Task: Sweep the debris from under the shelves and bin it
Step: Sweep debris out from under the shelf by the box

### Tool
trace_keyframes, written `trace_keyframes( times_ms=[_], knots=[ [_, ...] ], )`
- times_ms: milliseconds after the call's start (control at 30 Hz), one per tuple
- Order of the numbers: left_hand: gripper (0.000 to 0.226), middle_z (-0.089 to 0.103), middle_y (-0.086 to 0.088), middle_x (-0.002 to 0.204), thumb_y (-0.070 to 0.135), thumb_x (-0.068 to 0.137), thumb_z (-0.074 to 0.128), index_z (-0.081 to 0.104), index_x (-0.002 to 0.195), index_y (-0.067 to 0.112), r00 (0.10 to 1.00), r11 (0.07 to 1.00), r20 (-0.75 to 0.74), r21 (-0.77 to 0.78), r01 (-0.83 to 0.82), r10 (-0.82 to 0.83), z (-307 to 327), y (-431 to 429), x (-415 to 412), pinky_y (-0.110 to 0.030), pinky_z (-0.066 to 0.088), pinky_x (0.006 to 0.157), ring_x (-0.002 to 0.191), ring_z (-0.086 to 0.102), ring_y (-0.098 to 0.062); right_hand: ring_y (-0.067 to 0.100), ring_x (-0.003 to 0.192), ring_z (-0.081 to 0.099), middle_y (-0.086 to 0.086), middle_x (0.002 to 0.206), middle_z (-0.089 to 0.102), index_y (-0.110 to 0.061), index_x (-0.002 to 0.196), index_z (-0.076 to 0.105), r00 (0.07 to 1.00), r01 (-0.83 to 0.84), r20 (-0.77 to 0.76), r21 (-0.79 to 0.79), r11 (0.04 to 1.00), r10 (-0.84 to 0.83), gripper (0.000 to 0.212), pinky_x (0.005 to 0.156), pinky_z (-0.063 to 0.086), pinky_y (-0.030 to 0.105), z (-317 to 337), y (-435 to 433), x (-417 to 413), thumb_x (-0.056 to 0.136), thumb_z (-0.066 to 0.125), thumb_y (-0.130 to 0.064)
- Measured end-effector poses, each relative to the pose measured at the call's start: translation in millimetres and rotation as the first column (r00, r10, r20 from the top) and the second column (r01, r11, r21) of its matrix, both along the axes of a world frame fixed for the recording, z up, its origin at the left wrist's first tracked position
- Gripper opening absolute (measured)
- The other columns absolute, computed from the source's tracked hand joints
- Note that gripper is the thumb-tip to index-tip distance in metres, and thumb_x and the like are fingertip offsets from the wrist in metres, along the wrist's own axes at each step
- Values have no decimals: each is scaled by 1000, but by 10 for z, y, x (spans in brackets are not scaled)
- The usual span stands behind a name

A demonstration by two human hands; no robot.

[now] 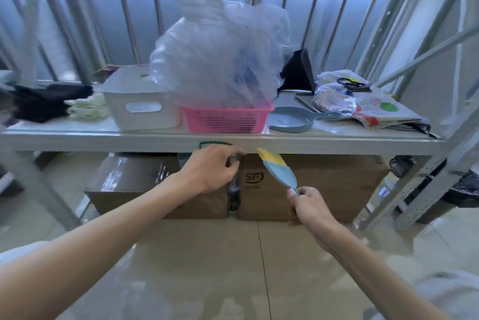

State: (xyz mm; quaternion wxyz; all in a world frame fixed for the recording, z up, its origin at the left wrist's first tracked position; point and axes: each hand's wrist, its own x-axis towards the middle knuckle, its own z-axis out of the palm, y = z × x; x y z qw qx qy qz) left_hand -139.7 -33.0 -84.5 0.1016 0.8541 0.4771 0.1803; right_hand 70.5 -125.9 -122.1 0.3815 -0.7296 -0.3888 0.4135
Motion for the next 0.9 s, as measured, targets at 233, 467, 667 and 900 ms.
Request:
trace_keyframes(
  times_ms=[233, 467, 667, 900],
  knots=[
    [41, 61, -1, 128, 40, 91, 50, 53, 132, 37, 941, 939, -194, -156, -307, 276, -287, 50, -1036, -37, 49, 93, 116, 58, -26, 20, 70, 53, 8, 79, 54, -11, 97, 51, 982, -146, 100, -154, 977, 163, 17, 80, 55, 46, -299, 373, -744, 98, 45, -26],
    [51, 58, -1, 133, 32, 84, 52, 50, 135, 35, 847, 818, -257, -240, -522, 465, -491, -134, -1957, -38, 48, 93, 119, 55, -27, 23, 67, 55, 11, 83, 56, -7, 112, 48, 908, -336, 173, -244, 910, 382, 24, 48, 45, 26, -434, 659, -1611, 98, 44, -25],
    [51, 59, -4, 131, 28, 82, 49, 54, 133, 27, 765, 701, -211, -310, -642, 608, -510, -291, -2543, -37, 48, 92, 118, 56, -27, 24, 71, 59, 15, 94, 60, -8, 105, 49, 840, -465, 224, -171, 869, 494, 18, 55, 52, 31, -441, 792, -2243, 98, 44, -24],
    [46, 61, -10, 126, 22, 84, 57, 55, 130, 14, 673, 573, -137, -419, -705, 727, -555, -371, -3042, -41, 53, 93, 109, 61, -28, 37, 89, 65, 21, 97, 65, -7, 95, 55, 776, -551, 306, -99, 829, 552, 21, 75, 53, 41, -444, 858, -2633, 93, 49, -27]
  ],
)
